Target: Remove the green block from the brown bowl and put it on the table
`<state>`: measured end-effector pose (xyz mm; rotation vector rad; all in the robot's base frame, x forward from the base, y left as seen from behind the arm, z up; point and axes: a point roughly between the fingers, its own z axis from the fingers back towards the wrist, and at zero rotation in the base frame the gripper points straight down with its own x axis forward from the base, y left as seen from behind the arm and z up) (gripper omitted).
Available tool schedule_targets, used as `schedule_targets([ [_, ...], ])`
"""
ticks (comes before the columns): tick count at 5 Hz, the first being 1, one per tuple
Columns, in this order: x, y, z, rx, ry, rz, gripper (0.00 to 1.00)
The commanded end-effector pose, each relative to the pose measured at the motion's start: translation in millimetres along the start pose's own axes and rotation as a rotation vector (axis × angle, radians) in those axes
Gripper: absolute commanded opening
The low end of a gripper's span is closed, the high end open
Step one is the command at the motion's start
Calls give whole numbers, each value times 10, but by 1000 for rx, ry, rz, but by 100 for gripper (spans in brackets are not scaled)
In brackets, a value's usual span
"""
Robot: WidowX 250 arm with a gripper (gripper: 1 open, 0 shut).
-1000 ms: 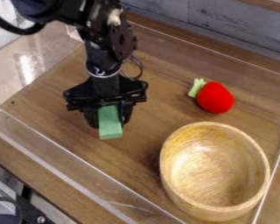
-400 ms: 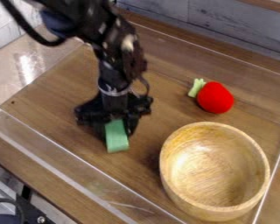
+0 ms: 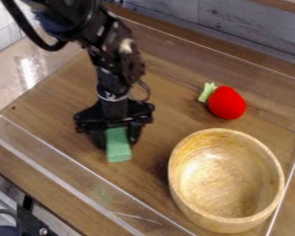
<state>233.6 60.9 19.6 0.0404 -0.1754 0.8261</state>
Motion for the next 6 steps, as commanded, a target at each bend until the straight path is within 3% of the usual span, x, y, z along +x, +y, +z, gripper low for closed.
schedule_targets([
  [1, 122, -47, 99, -18, -25, 44, 0],
  [3, 117, -88, 189, -11, -17, 98, 0],
  [5, 100, 12, 143, -13, -10, 110, 0],
  [6, 135, 212, 108, -15, -4, 121, 0],
])
